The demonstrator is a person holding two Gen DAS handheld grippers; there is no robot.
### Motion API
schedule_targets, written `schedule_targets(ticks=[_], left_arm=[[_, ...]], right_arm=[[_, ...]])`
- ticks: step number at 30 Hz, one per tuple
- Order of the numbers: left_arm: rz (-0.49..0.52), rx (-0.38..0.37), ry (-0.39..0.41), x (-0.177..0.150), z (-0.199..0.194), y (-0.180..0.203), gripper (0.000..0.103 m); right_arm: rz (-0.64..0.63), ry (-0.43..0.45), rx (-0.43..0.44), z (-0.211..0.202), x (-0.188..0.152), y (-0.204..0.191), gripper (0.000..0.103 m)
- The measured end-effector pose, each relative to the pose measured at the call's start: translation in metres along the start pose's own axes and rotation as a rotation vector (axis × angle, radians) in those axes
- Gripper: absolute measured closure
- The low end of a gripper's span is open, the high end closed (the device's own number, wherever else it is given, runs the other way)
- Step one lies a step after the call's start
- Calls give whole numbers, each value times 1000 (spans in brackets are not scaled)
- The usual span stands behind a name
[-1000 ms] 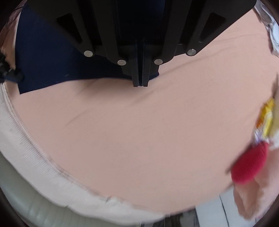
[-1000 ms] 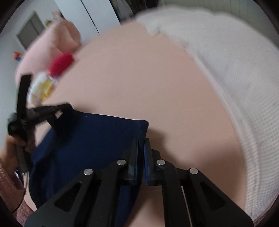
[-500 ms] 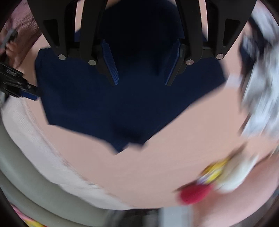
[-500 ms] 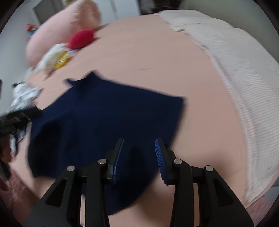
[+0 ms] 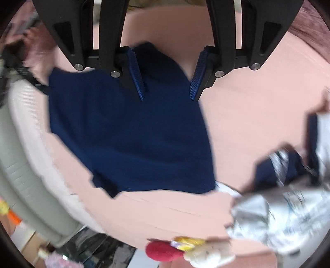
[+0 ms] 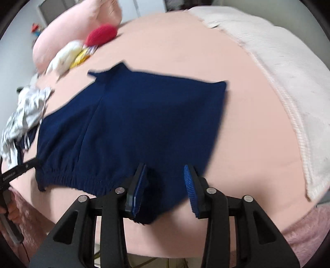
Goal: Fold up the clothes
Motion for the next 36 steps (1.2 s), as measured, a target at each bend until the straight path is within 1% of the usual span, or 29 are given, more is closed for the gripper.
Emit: schedule_targets(ticks=[1, 2, 5, 7, 8, 10, 11, 13, 14, 15, 16, 18, 20, 23, 25, 26, 28, 29, 30, 31, 32, 33, 34, 36], left_arm=[[-14, -32, -13, -5, 1, -1, 56], [-26, -45, -26, -11, 4, -2, 56], [-53, -57, -60, -25, 17, -6, 56], [-52, -90, -41, -24, 19, -1, 56], [-50, -109, -29, -24, 19, 2, 56], [-63, -141, -10, -21, 23, 4, 56], [-67, -138, -8, -20, 26, 4, 56], [-64, -116, -1, -23, 27, 2, 61], [-57, -100, 11, -28, 22, 0, 69], [-47, -90, 17, -29, 19, 1, 75], [-35, -81, 22, -30, 18, 2, 76], [-19, -72, 26, -32, 12, 3, 81], [3, -64, 29, -36, 4, 1, 82], [32, -42, 27, -40, -9, 4, 82], [38, -32, 7, -43, -12, 5, 82], [42, -22, -9, -47, -11, 4, 82], [26, -4, -75, -53, 0, -5, 77], [0, -15, -115, -56, 7, -11, 76], [-31, -49, -134, -56, 10, -18, 75], [-55, -80, -140, -53, 8, -23, 74], [-55, -81, -126, -45, -1, -26, 73], [-46, -70, -102, -37, -11, -30, 73], [-37, -58, -78, -28, -22, -33, 72], [-13, -1, -49, -2, -30, -41, 61]], right_arm=[[20, -3, 29, -3, -4, 4, 62], [40, -13, 59, -6, -10, 9, 60], [96, -62, 120, 1, -17, 13, 59], [113, -91, 156, 8, -21, 11, 59], [104, -99, 179, 10, -21, 8, 57], [90, -96, 186, 11, -21, 4, 57], [84, -92, 184, 11, -20, 2, 57], [72, -84, 179, 12, -18, -2, 61], [65, -80, 177, 12, -18, -4, 63], [59, -76, 175, 13, -17, -6, 70], [53, -72, 173, 13, -16, -8, 75], [41, -64, 168, 14, -15, -12, 84], [29, -56, 164, 15, -13, -16, 89], [11, -38, 161, 9, -14, -23, 90], [11, -27, 175, -2, -21, -24, 91], [12, -34, 171, -2, -26, -23, 91], [8, -69, 145, 3, -36, -23, 91], [6, -100, 127, 7, -41, -21, 88], [4, -143, 106, 12, -46, -17, 84], [10, -161, 100, 13, -48, -14, 83], [22, -157, 107, 10, -47, -13, 82], [33, -154, 113, 8, -46, -11, 76], [39, -130, 104, 2, -43, -11, 74], [42, -46, 60, -15, -34, -12, 73]])
Point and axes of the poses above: each gripper's, at about its wrist camera, not at the fingertips, and z roughly the way its jaws point, y to its right, x to its top, the point moved 2 cm from there along z, roughly the way its jaws point, and after that the axes turned 8 degrees about -y, right-handed, at the moved point
